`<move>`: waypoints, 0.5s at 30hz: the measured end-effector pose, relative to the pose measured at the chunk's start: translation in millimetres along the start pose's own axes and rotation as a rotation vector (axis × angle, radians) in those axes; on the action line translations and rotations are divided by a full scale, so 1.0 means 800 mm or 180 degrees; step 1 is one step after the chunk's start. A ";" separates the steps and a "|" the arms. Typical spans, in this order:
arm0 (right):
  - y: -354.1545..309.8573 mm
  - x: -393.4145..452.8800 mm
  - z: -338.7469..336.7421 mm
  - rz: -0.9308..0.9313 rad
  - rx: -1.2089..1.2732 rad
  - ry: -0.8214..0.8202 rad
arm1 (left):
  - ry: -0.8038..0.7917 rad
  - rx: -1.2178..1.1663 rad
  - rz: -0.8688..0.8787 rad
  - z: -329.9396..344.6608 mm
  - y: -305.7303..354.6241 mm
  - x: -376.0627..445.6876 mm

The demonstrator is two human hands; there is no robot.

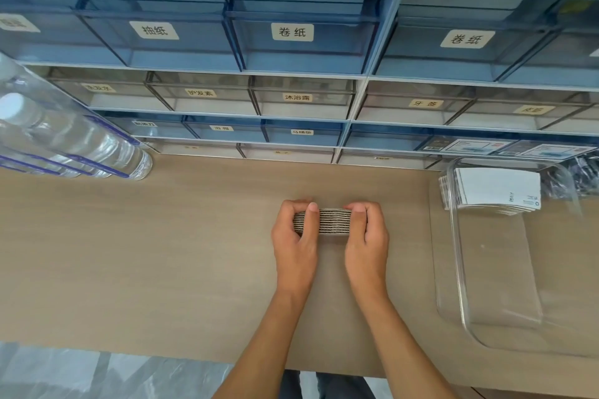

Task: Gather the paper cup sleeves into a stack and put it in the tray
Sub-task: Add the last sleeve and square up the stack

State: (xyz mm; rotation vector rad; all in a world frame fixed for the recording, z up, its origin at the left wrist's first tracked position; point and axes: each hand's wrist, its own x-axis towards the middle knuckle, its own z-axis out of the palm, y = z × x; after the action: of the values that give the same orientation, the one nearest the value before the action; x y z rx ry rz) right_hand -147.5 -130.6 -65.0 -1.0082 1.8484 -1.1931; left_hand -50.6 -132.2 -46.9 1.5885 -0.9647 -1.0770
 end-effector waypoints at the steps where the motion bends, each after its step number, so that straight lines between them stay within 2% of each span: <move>1: 0.001 0.000 0.002 0.0004 -0.0002 0.0023 | -0.0020 0.0065 0.0064 0.000 -0.001 0.002; 5: 0.001 0.002 0.007 -0.0023 0.0001 0.0100 | -0.0055 0.0318 0.0298 0.000 -0.010 0.008; 15: -0.002 0.005 0.011 -0.0010 0.0026 0.0180 | -0.0009 0.0339 0.0385 0.002 -0.008 0.011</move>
State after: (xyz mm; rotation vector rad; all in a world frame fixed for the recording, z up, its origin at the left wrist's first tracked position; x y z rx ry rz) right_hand -141.3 -138.4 -66.9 -0.9826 1.8844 -1.2417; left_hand -49.1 -139.2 -55.0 1.5926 -1.1215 -0.9584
